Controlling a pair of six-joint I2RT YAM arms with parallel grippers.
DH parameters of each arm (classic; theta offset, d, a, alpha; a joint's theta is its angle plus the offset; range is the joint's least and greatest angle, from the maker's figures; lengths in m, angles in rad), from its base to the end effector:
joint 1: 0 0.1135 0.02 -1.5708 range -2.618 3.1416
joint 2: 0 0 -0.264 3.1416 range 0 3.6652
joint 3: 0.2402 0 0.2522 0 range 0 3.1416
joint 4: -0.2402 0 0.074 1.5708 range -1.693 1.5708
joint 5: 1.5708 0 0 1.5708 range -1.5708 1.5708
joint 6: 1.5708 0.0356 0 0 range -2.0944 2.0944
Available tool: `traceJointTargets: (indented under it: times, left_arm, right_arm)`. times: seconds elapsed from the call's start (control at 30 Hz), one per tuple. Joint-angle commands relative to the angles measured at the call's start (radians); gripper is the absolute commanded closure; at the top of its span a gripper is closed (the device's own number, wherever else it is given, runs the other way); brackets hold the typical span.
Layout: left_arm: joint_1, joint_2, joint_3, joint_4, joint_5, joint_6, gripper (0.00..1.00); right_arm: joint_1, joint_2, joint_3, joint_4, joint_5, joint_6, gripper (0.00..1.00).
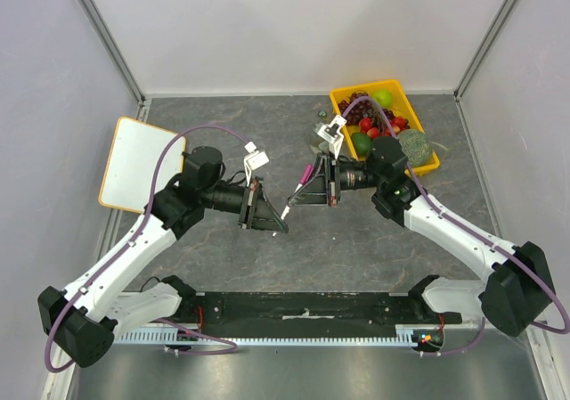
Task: Write a sentence on the whiteboard
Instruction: Adjust the whiteboard marker, then move the whiteboard stand to the center of the board.
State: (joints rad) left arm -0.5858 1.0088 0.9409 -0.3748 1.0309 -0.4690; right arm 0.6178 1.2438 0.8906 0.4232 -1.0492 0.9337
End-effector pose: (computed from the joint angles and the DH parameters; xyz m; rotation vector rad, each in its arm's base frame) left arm 0.1591 -0.1422 0.3406 0.8589 2.0173 -1.6676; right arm 0.2082 0.1858 0.3415 -0.7467 1.7783 1.9077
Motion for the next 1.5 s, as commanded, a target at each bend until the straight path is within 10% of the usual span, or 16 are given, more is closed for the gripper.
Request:
traceJointTargets:
  times: [0.0,0.33,0.63,1.47]
  left_arm:
    - [0.003,-0.022,-0.001,-0.004,-0.003,0.033,0.98]
    - [0.112,-0.055,-0.059,-0.021,-0.262,-0.051,0.39]
    - [0.211,-0.090,-0.097,-0.212,-0.747,-0.088,0.15]
    - [0.497,0.255,-0.142,-0.150,-1.293,-0.353,0.28]
  right_arm:
    - [-0.001,-0.017,0.033,-0.159,-0.005,-0.154,1.00]
    - [-0.016,-0.035,0.030,-0.415,0.277,-0.308,1.00]
    - [-0.056,-0.046,-0.002,-0.541,0.416,-0.386,1.00]
    - [-0.062,0.023,-0.062,-0.554,0.440,-0.516,1.00]
